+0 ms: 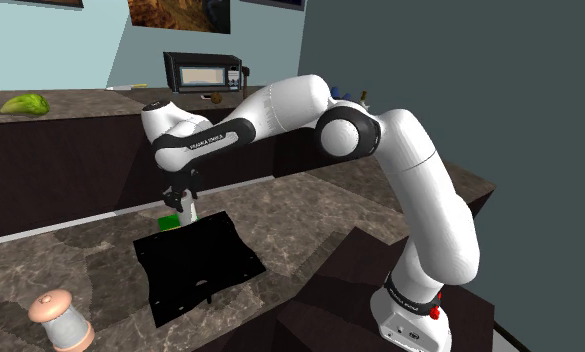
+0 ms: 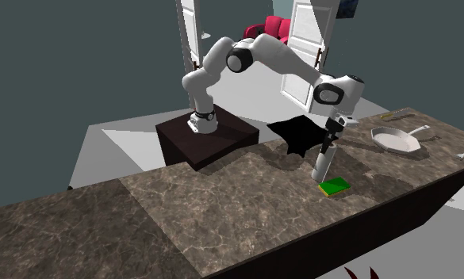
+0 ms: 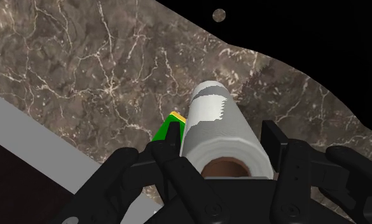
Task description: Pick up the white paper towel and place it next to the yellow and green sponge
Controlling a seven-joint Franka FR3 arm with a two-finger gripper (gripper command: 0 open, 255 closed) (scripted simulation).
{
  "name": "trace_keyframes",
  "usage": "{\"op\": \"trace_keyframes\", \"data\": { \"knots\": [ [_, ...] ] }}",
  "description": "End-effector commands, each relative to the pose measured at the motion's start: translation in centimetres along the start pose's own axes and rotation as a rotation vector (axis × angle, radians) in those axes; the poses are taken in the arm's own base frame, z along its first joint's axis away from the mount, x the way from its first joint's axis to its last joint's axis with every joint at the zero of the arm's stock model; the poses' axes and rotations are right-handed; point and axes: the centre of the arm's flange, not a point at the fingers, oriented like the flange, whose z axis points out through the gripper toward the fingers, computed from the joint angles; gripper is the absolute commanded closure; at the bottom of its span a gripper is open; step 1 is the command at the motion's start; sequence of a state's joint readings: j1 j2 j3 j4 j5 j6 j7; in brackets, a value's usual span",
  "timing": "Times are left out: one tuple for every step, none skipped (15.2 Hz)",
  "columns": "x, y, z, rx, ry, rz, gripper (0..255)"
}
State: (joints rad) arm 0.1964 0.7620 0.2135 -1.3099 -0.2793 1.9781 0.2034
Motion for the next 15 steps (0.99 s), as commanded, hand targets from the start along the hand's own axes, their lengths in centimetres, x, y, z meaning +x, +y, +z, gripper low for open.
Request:
{"op": "trace_keyframes", "data": {
  "knots": [
    [0.0,0.0,0.0,0.0,0.0,0.0,255],
    [0.0,0.1,-0.5,0.0,0.0,0.0,255],
    [-0.1,0.1,-1.1,0.0,0.0,0.0,255],
    [-0.1,0.2,-1.6,0.0,0.0,0.0,255],
    [-0.1,0.2,-2.1,0.0,0.0,0.0,255],
    [-0.2,0.3,-2.6,0.0,0.0,0.0,255],
    [-0.2,0.4,-3.1,0.0,0.0,0.0,255],
    [-0.2,0.4,-3.7,0.0,0.0,0.0,255],
    [-0.2,0.5,-4.2,0.0,0.0,0.0,255],
    [-0.3,0.5,-4.7,0.0,0.0,0.0,255],
    [-0.3,0.6,-5.2,0.0,0.0,0.0,255],
    [-0.3,0.7,-5.8,0.0,0.0,0.0,255],
    [-0.4,0.7,-6.3,0.0,0.0,0.0,255],
    [-0.4,0.8,-6.8,0.0,0.0,0.0,255],
    [-0.4,0.8,-7.3,0.0,0.0,0.0,255]
  ]
}}
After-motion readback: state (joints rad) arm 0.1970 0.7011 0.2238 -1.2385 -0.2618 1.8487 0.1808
